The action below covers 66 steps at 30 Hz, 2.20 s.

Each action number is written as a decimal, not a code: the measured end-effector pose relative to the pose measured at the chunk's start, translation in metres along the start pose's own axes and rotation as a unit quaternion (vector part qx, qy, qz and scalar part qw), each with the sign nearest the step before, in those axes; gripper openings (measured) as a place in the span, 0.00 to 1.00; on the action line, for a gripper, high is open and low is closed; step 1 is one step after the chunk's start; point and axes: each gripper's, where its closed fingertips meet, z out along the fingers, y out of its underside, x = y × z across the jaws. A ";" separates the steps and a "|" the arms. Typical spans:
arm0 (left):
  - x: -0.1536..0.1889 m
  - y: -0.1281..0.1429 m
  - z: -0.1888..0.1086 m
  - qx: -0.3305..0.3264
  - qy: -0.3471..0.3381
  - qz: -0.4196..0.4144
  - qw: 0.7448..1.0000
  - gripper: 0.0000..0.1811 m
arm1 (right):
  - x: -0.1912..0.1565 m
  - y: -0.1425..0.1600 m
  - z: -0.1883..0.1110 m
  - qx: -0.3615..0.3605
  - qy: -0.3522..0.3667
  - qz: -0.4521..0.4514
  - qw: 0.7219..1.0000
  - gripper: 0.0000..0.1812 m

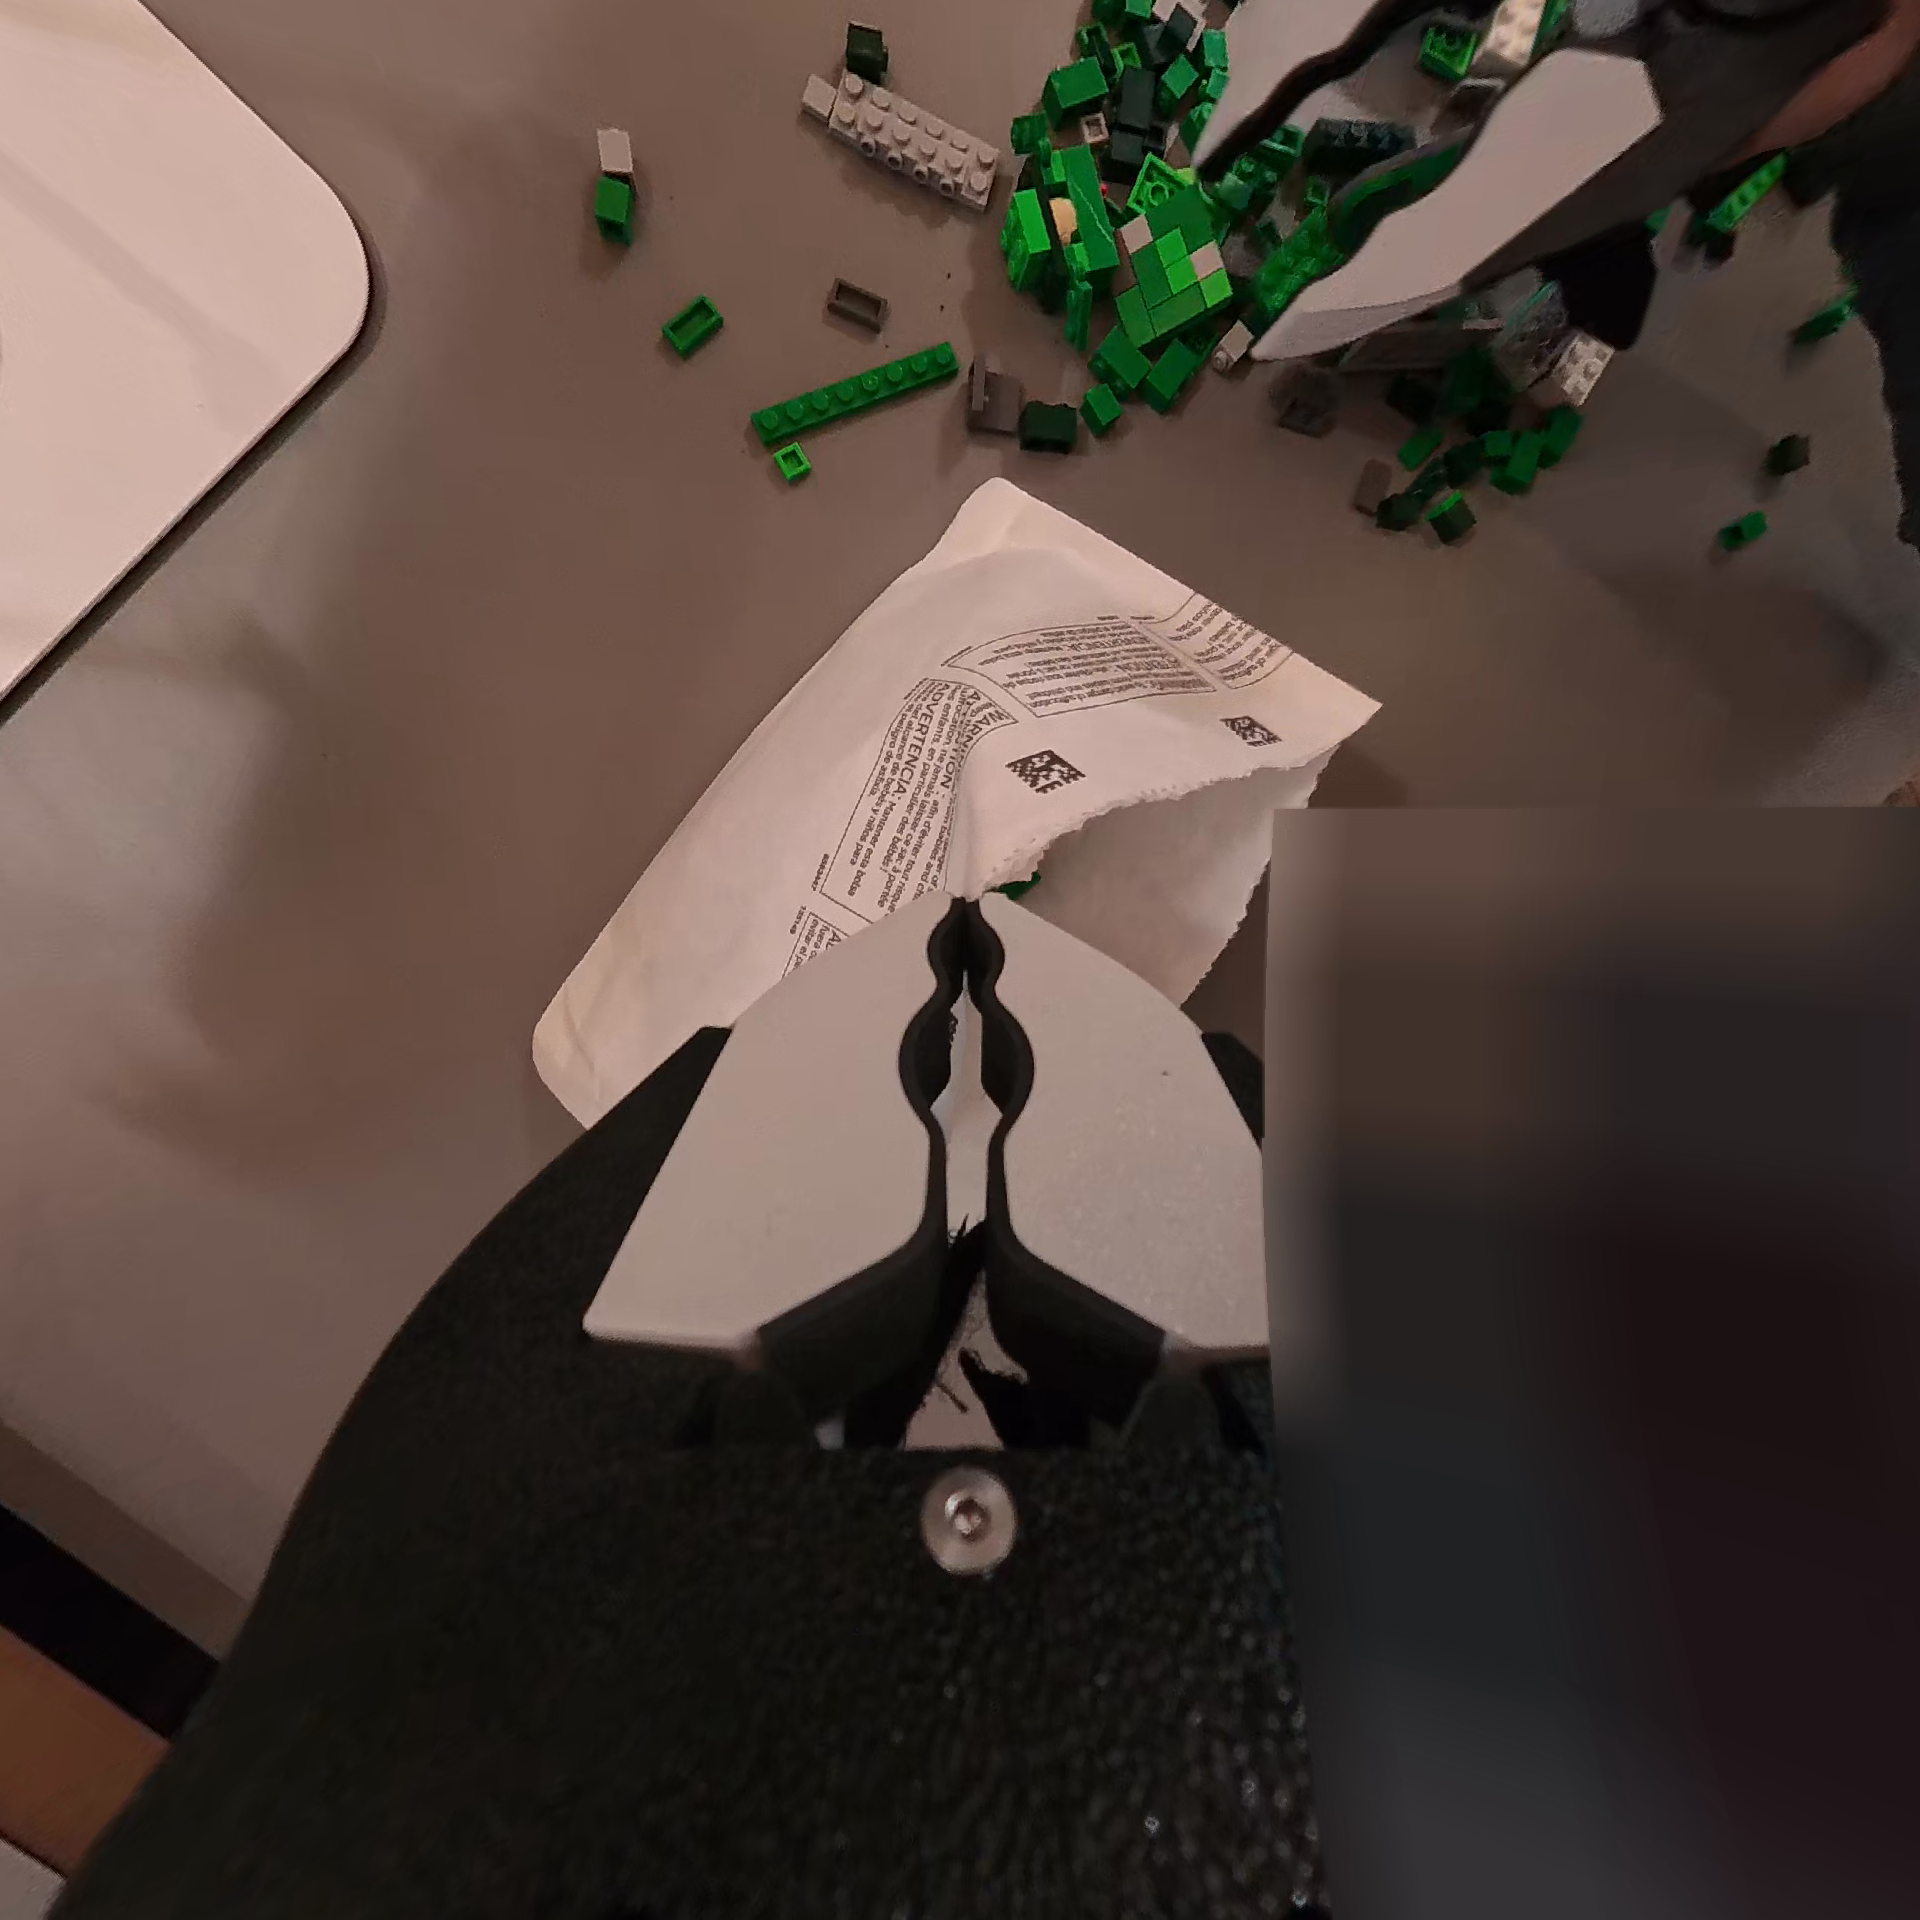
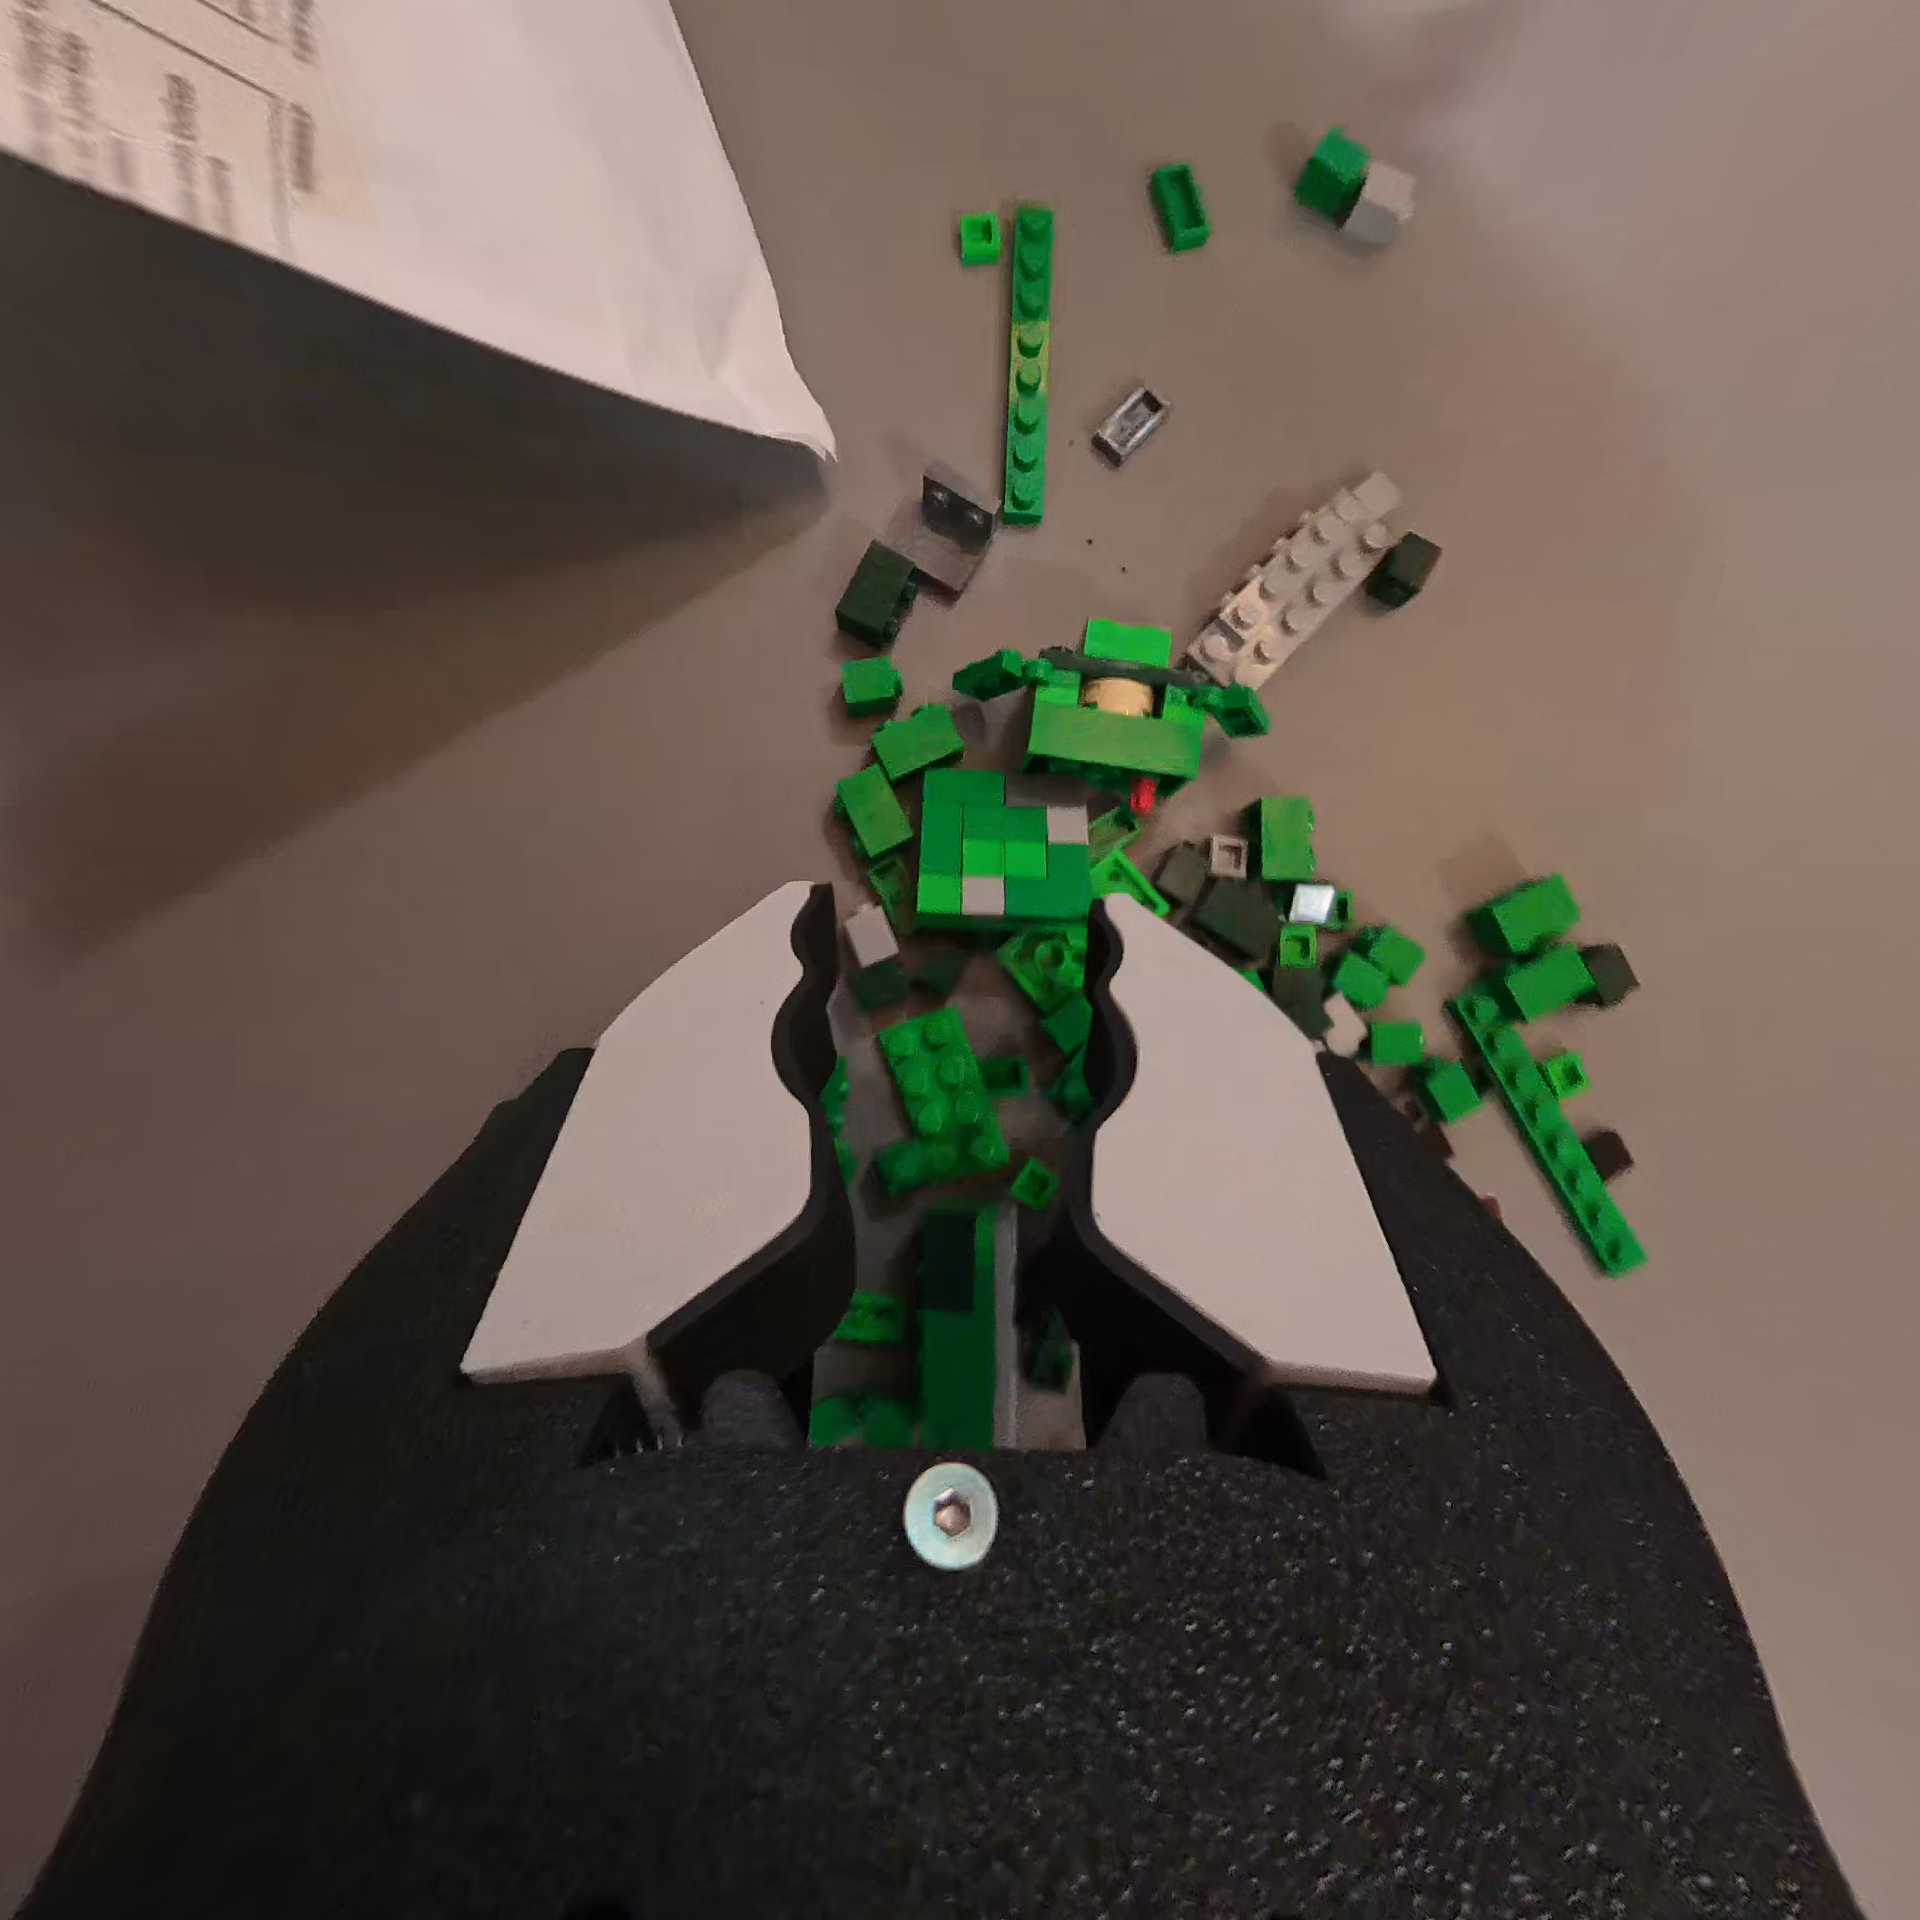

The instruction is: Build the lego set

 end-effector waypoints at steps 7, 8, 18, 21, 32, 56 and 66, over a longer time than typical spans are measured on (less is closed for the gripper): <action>-0.002 0.000 0.000 0.002 0.002 -0.003 1.000 0.00 | 0.014 0.009 0.005 -0.059 0.023 -0.030 0.998 0.19; -0.003 -0.001 0.000 0.002 0.002 -0.003 1.000 0.00 | 0.016 0.011 0.001 -0.058 0.031 -0.030 0.997 0.19; -0.024 0.011 -0.003 0.009 -0.010 -0.054 0.998 0.00 | 0.008 0.035 -0.053 0.031 0.116 0.013 0.993 0.20; -0.036 0.023 -0.003 0.001 -0.014 -0.097 0.995 0.00 | -0.009 0.036 -0.060 0.083 0.126 0.008 0.988 0.19; -0.036 0.078 -0.004 -0.083 -0.126 -0.080 0.985 0.32 | -0.074 0.026 -0.059 0.159 0.052 -0.116 0.979 0.19; 0.176 0.000 0.122 0.129 0.363 0.026 0.922 0.19 | -0.142 -0.003 -0.051 0.199 0.128 -0.375 0.897 0.19; 0.157 -0.027 0.122 0.219 0.354 -0.052 0.908 0.04 | -0.118 -0.015 -0.048 0.201 0.135 -0.193 0.951 0.29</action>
